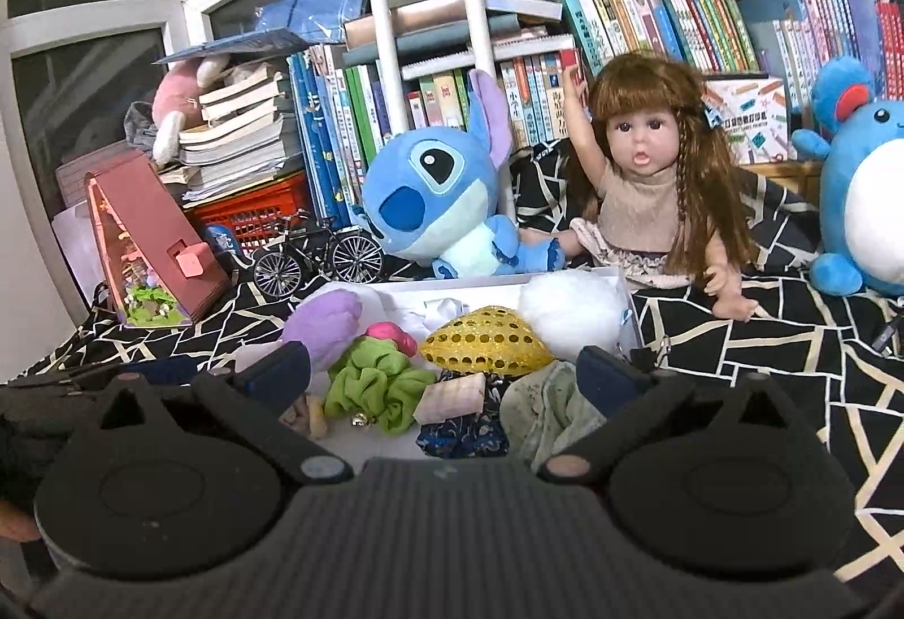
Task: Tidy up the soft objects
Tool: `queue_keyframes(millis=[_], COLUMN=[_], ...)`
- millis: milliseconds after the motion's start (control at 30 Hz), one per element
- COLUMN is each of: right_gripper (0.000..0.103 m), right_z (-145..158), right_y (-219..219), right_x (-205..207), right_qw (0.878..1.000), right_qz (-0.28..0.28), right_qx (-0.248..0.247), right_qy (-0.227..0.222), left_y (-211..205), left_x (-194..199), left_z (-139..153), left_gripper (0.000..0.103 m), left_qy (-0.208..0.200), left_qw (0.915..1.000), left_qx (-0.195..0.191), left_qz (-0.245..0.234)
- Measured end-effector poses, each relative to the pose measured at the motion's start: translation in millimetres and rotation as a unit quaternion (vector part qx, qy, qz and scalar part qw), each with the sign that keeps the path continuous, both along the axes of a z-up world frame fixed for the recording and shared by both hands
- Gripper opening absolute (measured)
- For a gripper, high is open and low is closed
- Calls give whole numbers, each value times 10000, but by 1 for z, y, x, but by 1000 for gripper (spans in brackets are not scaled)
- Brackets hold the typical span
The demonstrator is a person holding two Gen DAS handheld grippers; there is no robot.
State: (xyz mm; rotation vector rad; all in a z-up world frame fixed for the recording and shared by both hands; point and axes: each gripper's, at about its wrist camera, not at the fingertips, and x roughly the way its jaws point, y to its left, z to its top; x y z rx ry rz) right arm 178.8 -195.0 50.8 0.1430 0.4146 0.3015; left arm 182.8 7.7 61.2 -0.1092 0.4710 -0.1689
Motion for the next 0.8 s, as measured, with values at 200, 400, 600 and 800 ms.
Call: queue_keyframes(millis=[200,400,600,800], right_gripper=[103,103,103,103], right_z=[-1,-9,-19,-35], right_y=[2,3,7,10], right_x=[-20,-35,-46,-50], right_qw=[9997,9994,9989,9986], right_qz=[-69,-117,-120,-175], right_qx=[-144,-179,-310,-460], right_qy=[-185,-287,-318,-181], left_y=[0,1,1,1], left_x=[-22,-39,-47,-47], left_z=[-3,-10,-22,-41], left_gripper=[99,100,100,100], left_qy=[-61,-41,159,482], left_qw=[9999,9999,9996,9981], left_qx=[106,142,208,303], left_qz=[22,14,88,217])
